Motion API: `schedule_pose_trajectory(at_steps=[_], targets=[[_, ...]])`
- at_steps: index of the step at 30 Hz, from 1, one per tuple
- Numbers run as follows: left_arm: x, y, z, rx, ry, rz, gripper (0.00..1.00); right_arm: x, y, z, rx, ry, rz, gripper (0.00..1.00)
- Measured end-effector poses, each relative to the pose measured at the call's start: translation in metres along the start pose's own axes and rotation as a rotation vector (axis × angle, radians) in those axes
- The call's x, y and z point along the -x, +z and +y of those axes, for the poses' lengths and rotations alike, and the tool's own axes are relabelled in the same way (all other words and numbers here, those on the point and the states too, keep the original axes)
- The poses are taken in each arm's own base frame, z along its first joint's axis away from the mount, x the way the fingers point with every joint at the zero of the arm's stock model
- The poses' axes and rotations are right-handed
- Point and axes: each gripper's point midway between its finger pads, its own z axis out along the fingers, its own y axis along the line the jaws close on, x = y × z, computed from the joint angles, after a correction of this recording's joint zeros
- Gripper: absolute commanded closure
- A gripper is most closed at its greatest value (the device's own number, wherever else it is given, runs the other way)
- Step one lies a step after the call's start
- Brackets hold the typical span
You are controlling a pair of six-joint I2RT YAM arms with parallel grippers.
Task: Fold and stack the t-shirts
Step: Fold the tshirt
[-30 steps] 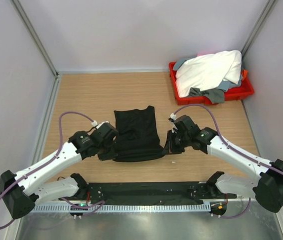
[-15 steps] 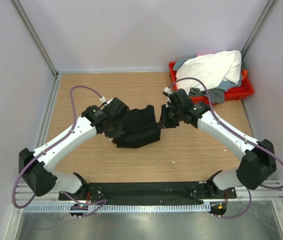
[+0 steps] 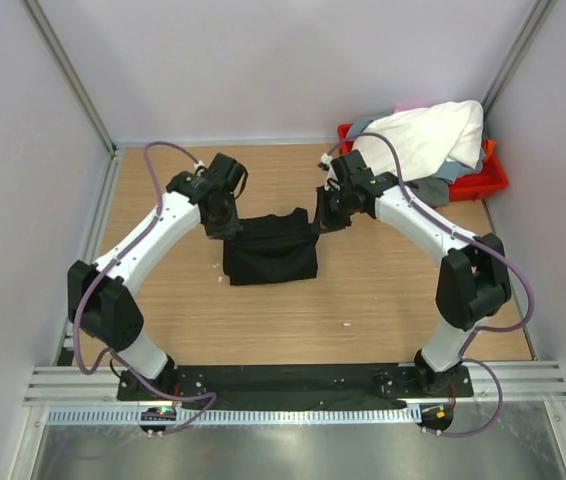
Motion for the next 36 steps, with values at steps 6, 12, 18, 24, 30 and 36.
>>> schedule_pose_trajectory(at_steps=[6, 12, 18, 24, 30, 36], targets=[[0.046, 0.024, -0.003, -0.007, -0.021, 0.016, 0.89, 0.057, 0.016, -0.003, 0.022, 0.009, -0.037, 0.91], [0.132, 0.101, -0.017, -0.036, -0.06, 0.049, 0.27, 0.141, 0.077, -0.037, 0.033, 0.056, -0.075, 0.11], [0.127, 0.157, -0.001, -0.011, -0.088, 0.154, 0.23, 0.118, 0.102, -0.082, 0.001, 0.159, 0.008, 0.09], [0.084, 0.111, 0.017, -0.015, -0.081, 0.162, 0.23, 0.072, 0.051, -0.063, 0.022, 0.157, 0.023, 0.09], [0.077, 0.084, 0.013, -0.113, -0.089, 0.054, 0.29, 0.04, -0.021, -0.027, 0.116, 0.103, -0.099, 0.08], [0.071, 0.141, 0.004, -0.118, -0.087, 0.116, 0.32, 0.007, -0.056, -0.013, 0.167, 0.083, -0.122, 0.08]])
